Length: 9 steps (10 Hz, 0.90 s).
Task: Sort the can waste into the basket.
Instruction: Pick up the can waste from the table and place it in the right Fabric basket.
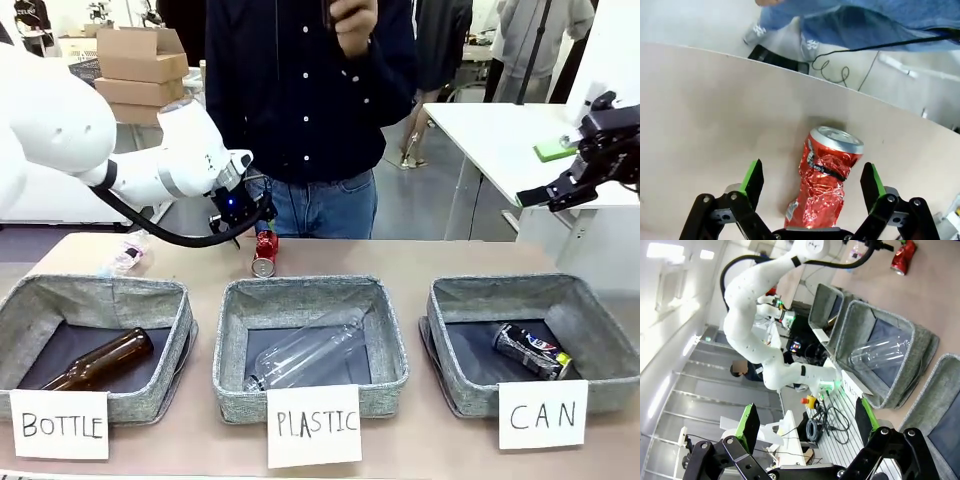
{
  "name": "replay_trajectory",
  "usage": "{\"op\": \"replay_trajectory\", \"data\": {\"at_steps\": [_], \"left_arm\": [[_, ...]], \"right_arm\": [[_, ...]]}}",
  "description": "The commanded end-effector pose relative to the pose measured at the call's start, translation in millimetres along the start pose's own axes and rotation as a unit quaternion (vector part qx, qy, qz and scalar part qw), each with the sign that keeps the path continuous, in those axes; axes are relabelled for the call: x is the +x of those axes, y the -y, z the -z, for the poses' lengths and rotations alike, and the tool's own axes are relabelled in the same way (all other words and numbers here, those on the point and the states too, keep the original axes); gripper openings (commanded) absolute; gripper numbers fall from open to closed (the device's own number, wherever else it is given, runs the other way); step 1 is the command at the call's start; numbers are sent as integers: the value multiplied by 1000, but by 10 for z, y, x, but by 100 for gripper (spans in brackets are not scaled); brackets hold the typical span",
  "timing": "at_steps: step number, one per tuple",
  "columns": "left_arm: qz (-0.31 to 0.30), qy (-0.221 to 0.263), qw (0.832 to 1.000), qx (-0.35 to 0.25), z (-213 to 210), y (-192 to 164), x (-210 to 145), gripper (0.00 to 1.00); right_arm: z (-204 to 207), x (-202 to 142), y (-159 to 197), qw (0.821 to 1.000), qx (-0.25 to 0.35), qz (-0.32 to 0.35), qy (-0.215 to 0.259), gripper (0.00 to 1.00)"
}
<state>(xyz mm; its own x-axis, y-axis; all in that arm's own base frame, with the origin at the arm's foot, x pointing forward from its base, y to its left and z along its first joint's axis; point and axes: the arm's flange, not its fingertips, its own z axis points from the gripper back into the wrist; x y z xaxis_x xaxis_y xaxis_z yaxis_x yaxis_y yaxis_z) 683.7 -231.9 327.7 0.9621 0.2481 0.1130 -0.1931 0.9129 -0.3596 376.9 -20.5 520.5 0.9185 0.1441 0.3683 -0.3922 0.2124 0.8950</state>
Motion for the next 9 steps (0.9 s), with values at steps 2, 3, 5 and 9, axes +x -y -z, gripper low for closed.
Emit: {"op": "replay_trajectory", "data": {"at_steps": [2, 3, 5, 9], "left_arm": [[13, -50, 999, 10, -161, 72, -90, 100], [41, -64, 996, -37, -668, 51, -277, 100], [80, -77, 993, -33, -864, -3, -421, 100], [109, -129, 986, 10, -143, 48, -227, 100]], "right_arm": [[-27, 5, -37, 1000, -1, 4, -6, 100], [-27, 5, -37, 1000, -1, 4, -6, 100], [-27, 5, -37, 1000, -1, 4, -6, 100], [-27, 5, -37, 1000, -1, 4, -6, 100]]}}
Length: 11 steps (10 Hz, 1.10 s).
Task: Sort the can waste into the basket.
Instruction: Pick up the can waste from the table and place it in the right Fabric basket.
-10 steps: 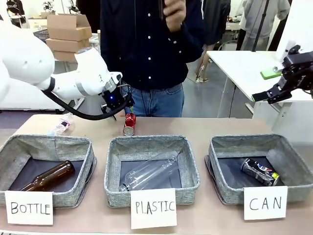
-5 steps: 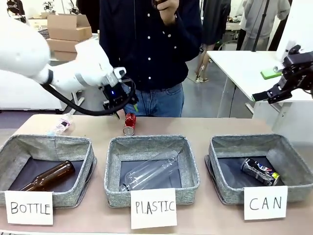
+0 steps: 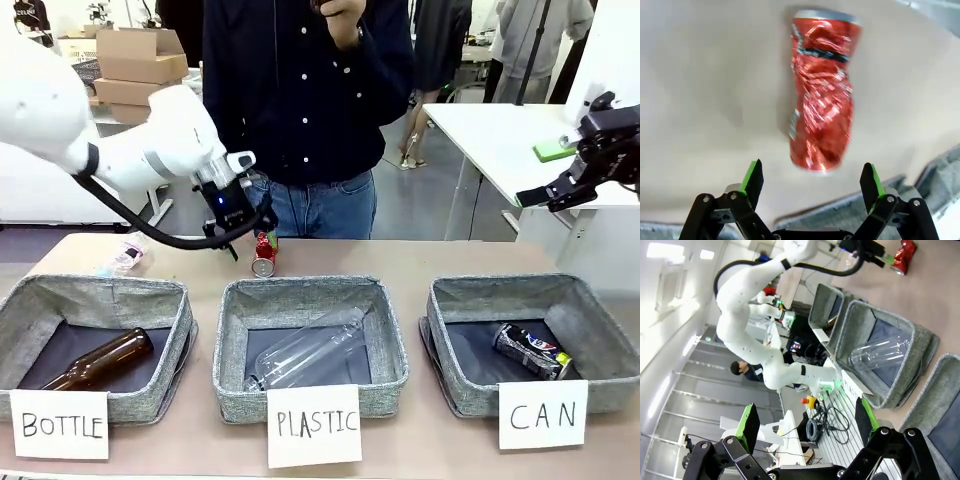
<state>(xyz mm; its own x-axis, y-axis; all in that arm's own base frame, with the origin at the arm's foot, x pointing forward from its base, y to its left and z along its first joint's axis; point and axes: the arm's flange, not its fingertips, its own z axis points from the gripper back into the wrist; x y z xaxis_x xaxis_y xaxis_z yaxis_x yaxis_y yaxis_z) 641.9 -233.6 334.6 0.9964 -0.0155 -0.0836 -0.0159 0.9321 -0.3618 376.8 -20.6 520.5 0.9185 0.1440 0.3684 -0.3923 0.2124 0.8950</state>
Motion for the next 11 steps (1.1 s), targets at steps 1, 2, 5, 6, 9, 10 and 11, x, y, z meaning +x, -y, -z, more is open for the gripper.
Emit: {"op": "replay_trajectory", "data": {"at_steps": [1, 2, 5, 6, 9, 10, 11], "left_arm": [[21, 16, 999, 23, 33, 65, 227, 100], [20, 18, 999, 28, 97, 67, 269, 100], [19, 50, 998, 27, 150, 120, 316, 26], [19, 64, 997, 31, 159, 135, 329, 0], [12, 61, 997, 41, 177, 123, 362, 4], [10, 61, 997, 41, 178, 120, 364, 0], [8, 63, 997, 40, 151, 124, 345, 0]], "right_arm": [[-25, 6, -36, 1000, -1, 4, -6, 100], [-25, 6, -36, 1000, -1, 4, -6, 100], [-25, 6, -36, 1000, -1, 4, -6, 100], [-25, 6, -36, 1000, -1, 4, -6, 100], [-25, 6, -36, 1000, -1, 4, -6, 100], [-25, 6, -36, 1000, -1, 4, -6, 100], [-25, 6, -36, 1000, -1, 4, -6, 100]]}}
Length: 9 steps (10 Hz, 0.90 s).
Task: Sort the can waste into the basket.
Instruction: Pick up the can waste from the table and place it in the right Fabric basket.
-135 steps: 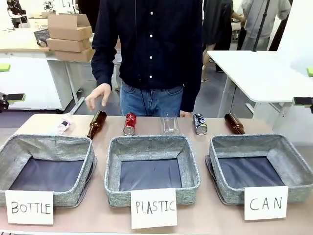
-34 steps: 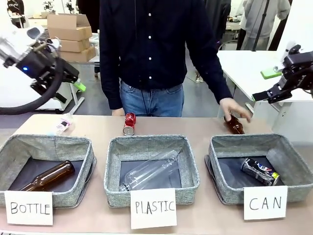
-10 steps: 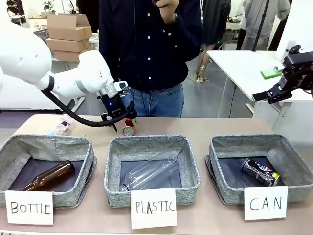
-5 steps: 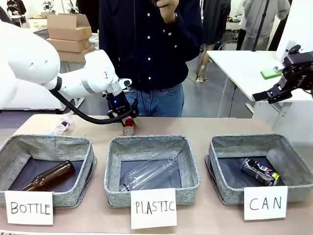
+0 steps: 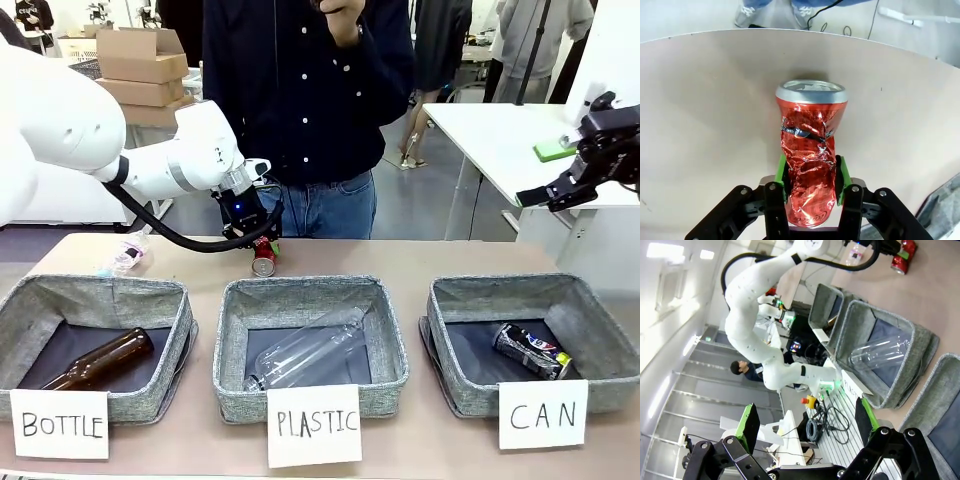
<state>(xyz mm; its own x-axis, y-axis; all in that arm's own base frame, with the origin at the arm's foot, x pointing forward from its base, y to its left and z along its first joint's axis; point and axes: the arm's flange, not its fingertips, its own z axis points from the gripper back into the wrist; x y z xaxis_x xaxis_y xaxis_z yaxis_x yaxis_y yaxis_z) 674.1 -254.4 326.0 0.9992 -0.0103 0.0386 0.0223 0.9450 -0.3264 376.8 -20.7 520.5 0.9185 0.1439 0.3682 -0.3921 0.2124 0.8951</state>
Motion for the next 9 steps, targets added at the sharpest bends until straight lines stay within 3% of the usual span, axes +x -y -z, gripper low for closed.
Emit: {"op": "replay_trajectory", "data": {"at_steps": [1, 3, 5, 6, 7, 8, 9], "left_arm": [[-16, 4, 1000, 13, -94, -36, -34, 0], [1, -22, 1000, -21, -897, -82, -531, 0], [86, -54, 989, -106, -1879, -372, -1456, 0], [131, -69, 979, -138, -2172, -501, -1946, 0], [201, -129, 958, -156, -2319, -591, -2460, 0], [271, -152, 936, -162, -2305, -615, -2924, 0], [351, -139, 916, -135, -2125, -593, -3290, 0]], "right_arm": [[-25, 6, -37, 1000, -1, 4, -6, 100], [-25, 6, -37, 1000, -1, 4, -6, 100], [-25, 6, -37, 1000, -1, 4, -6, 100], [-25, 6, -37, 1000, -1, 4, -6, 100], [-25, 6, -37, 1000, -1, 4, -6, 100], [-25, 6, -37, 1000, -1, 4, -6, 100], [-25, 6, -37, 1000, -1, 4, -6, 100]]}}
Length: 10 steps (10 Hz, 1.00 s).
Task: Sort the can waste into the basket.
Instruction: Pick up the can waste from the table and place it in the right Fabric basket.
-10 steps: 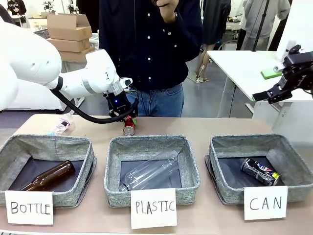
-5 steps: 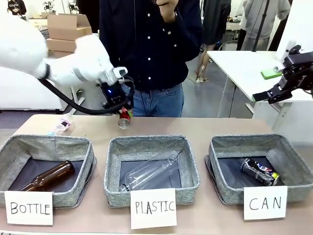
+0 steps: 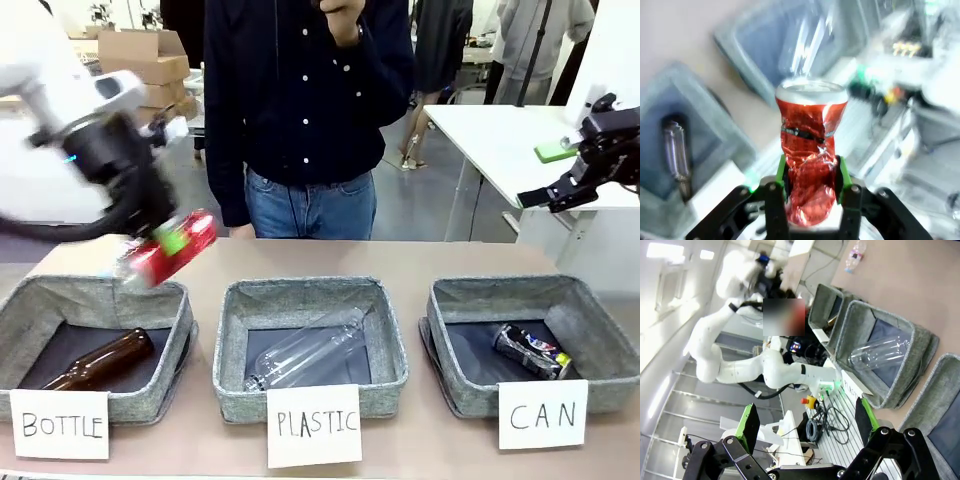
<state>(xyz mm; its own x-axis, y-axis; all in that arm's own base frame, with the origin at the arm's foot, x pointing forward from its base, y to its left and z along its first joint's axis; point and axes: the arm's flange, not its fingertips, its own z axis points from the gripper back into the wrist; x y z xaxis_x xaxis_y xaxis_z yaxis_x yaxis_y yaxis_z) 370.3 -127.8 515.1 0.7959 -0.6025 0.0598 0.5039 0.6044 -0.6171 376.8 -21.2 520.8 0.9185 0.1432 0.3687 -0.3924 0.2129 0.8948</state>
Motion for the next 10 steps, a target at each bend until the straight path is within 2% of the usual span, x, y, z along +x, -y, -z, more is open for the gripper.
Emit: {"op": "replay_trajectory", "data": {"at_steps": [1, 2, 3, 4, 5, 6, 7, 8, 9, 10], "left_arm": [[90, -14, 995, 47, 420, 23, -357, 0], [25, 64, 995, 70, 388, -69, -402, 0], [51, -30, 998, 16, 248, 97, -351, 0], [51, -30, 998, 16, 248, 97, -351, 0], [58, -9, 997, 40, 425, 74, -528, 43], [170, -26, 984, 53, 700, 79, -50, 43], [257, -38, 961, 95, 1008, 323, 443, 43], [341, -51, 930, 129, 1274, 674, 848, 43], [412, -63, 893, 170, 1565, 1093, 1220, 43], [460, -55, 864, 197, 1807, 1435, 1511, 43]], "right_arm": [[-19, 6, -34, 1000, -1, 4, -7, 100], [-19, 6, -34, 1000, -1, 4, -7, 100], [-19, 6, -34, 1000, -1, 4, -7, 100], [-19, 6, -34, 1000, -1, 4, -7, 100], [0, -1, 0, 1000, 0, 0, 0, 100], [-111, -22, -270, 999, -24, -43, 5, 100], [-330, -129, -418, 998, -32, -61, 7, 100], [-682, -359, -454, 997, -59, -44, 12, 100], [-1160, -801, -429, 992, -123, -4, 27, 100], [-1504, -1296, -374, 980, -197, 14, 22, 100]]}}
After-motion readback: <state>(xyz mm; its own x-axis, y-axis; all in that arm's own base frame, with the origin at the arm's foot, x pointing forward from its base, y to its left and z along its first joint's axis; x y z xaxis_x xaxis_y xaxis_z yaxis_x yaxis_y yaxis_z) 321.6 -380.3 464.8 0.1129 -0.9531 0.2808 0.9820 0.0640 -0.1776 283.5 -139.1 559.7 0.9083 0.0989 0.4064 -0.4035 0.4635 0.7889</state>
